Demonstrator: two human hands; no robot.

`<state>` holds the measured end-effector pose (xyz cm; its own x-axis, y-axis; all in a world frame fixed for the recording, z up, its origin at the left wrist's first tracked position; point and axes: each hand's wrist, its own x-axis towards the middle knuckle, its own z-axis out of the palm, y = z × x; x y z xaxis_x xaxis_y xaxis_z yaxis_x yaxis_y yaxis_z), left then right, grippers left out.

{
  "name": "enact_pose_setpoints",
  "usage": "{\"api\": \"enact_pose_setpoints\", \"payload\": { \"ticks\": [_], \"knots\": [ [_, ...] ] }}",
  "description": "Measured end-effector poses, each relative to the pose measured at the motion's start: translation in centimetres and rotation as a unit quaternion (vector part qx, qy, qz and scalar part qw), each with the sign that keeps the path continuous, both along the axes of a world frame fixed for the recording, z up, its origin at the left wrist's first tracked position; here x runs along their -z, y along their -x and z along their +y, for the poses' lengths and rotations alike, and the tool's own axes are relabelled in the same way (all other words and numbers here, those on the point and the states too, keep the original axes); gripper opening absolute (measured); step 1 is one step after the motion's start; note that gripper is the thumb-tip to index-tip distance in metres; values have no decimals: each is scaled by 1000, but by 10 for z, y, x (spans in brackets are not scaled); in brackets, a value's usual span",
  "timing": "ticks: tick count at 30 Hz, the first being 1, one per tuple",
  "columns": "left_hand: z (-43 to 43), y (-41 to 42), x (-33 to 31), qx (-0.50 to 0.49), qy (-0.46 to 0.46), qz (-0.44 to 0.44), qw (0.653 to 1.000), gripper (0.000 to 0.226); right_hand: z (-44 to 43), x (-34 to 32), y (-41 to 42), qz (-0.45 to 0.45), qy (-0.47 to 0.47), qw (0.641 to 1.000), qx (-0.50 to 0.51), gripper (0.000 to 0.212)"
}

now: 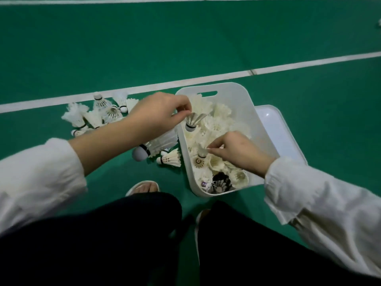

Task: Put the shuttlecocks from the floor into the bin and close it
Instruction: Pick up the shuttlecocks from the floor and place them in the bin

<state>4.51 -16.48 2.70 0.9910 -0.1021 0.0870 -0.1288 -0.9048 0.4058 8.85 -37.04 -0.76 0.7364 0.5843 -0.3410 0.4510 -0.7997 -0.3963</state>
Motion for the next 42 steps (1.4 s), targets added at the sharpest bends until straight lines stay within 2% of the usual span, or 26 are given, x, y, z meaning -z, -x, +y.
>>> {"api": "enact_pose_setpoints", "payload": {
  "ticks": [4, 8, 12, 14, 17, 19, 21, 22, 23, 24, 26, 28, 30, 33, 38, 42],
  "knots": [
    [-3, -23, 26, 3, 39, -15, 999, 15, 10, 48, -12, 27, 58, 996, -62, 23],
    [-6, -40, 50, -18, 85, 4, 996, 13, 13, 87, -19, -7, 111, 983, -149, 23],
    [-7, -44, 70, -24, 83, 49, 995, 16, 18, 102, -25, -21, 141, 975, -172, 22],
    [-7, -43, 77, -23, 93, 58, 994, 17, 17, 97, -27, 15, 141, 978, -154, 25],
    [-4, -42, 83, -23, 101, 67, 992, 16, 7, 71, -36, 96, 24, 994, -38, 21],
    [-3, -42, 84, -25, 105, 68, 992, 16, 2, 50, -44, 56, -105, 990, 74, 18],
    [-6, -43, 83, -26, 115, 64, 991, 15, 3, 37, -52, 22, -184, 977, 105, 40],
    [-8, -43, 82, -25, 120, 63, 990, 14, 5, 35, -55, 16, -186, 978, 89, 51],
    [-10, -43, 81, -24, 121, 63, 990, 14, 9, 35, -56, 8, -170, 983, 69, 55],
    [-12, -43, 79, -23, 119, 65, 990, 14, 12, 37, -57, -7, -152, 987, 54, 49],
    [-12, -42, 75, -21, 113, 65, 991, 17, 17, 39, -60, -36, -147, 987, 56, 22],
    [-8, -40, 69, -35, 124, 62, 990, 24, 13, 42, -64, -55, -158, 983, 80, 12],
    [-1, -37, 61, -81, 166, 42, 982, 25, 5, 46, -67, -63, -135, 984, 101, 13],
    [8, -37, 50, -127, 204, -33, 970, 17, -3, 59, -65, -51, -60, 993, 90, 17],
    [2, -37, 51, -75, 193, -27, 978, 13, 4, 83, -55, -69, 22, 997, 38, 22],
    [-2, -35, 67, -18, 150, -20, 988, 7, 13, 101, -52, -60, 90, 994, -1, 22]
  ]
}}
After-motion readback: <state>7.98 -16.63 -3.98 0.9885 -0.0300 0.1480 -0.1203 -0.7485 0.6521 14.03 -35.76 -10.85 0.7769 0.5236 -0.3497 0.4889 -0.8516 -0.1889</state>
